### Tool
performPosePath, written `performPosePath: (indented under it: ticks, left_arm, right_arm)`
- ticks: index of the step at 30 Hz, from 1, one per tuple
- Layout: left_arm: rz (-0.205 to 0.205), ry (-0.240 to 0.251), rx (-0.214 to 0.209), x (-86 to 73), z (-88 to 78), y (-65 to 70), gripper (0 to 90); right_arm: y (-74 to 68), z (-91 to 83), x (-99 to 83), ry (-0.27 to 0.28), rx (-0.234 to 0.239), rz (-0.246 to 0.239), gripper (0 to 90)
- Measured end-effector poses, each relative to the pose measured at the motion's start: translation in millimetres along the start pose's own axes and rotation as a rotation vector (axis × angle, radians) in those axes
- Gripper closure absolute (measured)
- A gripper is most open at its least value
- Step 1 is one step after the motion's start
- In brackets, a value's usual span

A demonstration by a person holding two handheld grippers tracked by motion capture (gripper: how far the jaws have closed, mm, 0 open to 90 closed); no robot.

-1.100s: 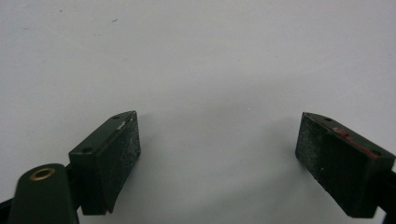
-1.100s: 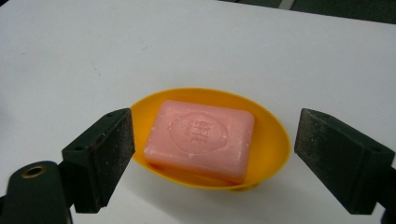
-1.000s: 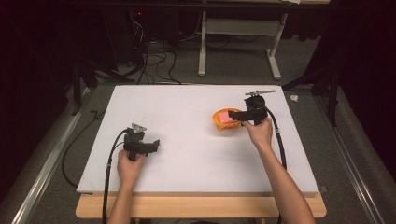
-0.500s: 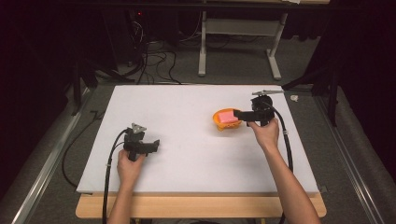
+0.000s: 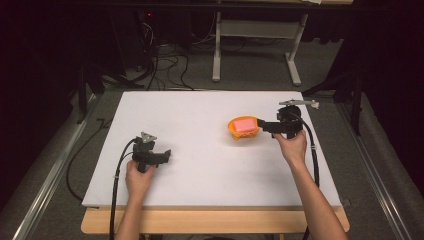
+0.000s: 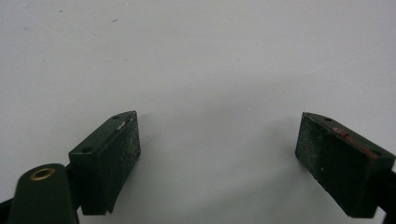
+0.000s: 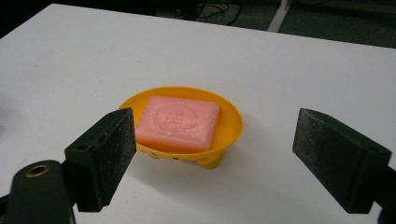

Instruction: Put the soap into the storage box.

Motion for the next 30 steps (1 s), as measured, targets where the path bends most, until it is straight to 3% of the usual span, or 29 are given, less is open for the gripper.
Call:
performPosePath:
  ticks: [30]
  left_arm:
    - [0.0,0.0,0.0,0.0,0.0,0.0,14.3]
  right_arm:
    - [20.2,-38.5,-28.3,0.05,-0.032,0.012,15.5]
Point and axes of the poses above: each handheld gripper's, and its own axes: z roughly forward along the jaws, x roughly out of its top, y roughly to its right, the point moved 2 cm from there along z, roughly forward along the jaws, and after that the axes turned 6 degrees about -z, right-handed, at the moved point
